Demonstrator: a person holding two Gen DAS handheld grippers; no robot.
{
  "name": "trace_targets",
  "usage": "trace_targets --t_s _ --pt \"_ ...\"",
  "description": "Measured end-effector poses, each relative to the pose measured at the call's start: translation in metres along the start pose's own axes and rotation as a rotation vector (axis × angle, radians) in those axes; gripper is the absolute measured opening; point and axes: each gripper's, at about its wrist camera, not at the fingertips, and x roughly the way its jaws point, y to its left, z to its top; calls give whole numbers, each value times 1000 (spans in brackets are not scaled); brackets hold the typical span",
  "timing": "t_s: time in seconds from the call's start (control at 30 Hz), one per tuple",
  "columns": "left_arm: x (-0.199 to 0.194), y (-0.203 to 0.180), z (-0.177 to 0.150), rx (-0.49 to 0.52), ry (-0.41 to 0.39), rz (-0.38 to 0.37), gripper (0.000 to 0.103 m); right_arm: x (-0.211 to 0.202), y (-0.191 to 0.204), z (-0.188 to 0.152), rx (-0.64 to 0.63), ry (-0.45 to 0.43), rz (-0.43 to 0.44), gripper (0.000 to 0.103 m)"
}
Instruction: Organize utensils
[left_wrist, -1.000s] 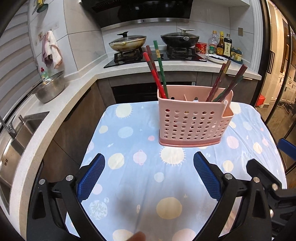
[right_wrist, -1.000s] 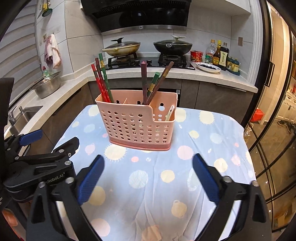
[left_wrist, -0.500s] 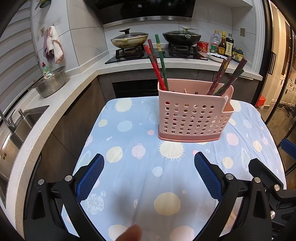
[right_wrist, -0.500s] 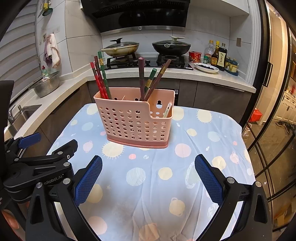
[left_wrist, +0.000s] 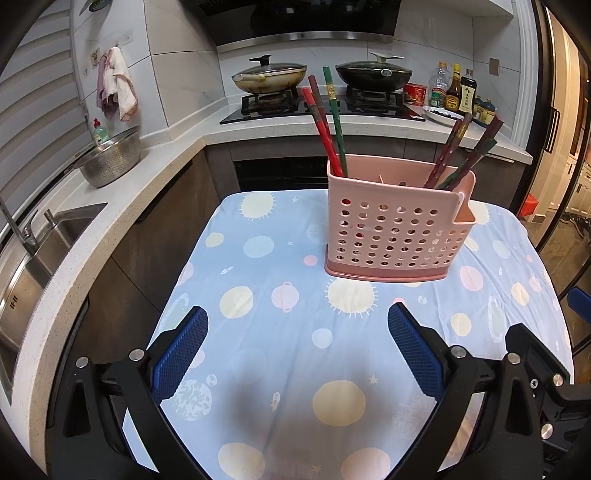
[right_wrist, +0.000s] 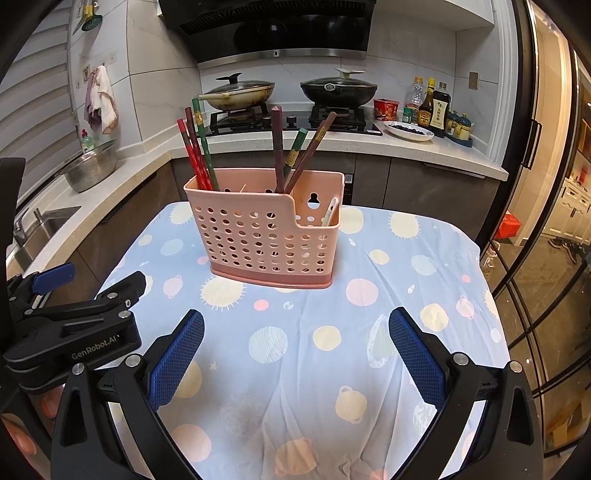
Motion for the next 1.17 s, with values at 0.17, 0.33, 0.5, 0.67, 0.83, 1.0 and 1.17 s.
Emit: trace_targets --t_s 0.17,0.33,0.5,0.67,0.83,1.0,1.17 --pt "0 0 -1 2 1 3 94 1 0 0 3 1 0 97" --pt "0 0 -2 5 3 4 94 1 0 0 4 4 0 97" --pt "1 0 -2 5 9 4 94 1 -1 -1 6 6 0 97" --pt "1 -1 -3 6 14 5 94 1 -1 -2 6 7 -1 97" --pt "1 -1 -2 5 14 5 94 2 -1 -1 7 7 -2 97" --pt "1 0 -2 -8 16 5 94 2 -2 -1 11 7 -4 97" --pt "2 3 -2 -12 22 -1 94 2 -3 -1 15 9 -8 97"
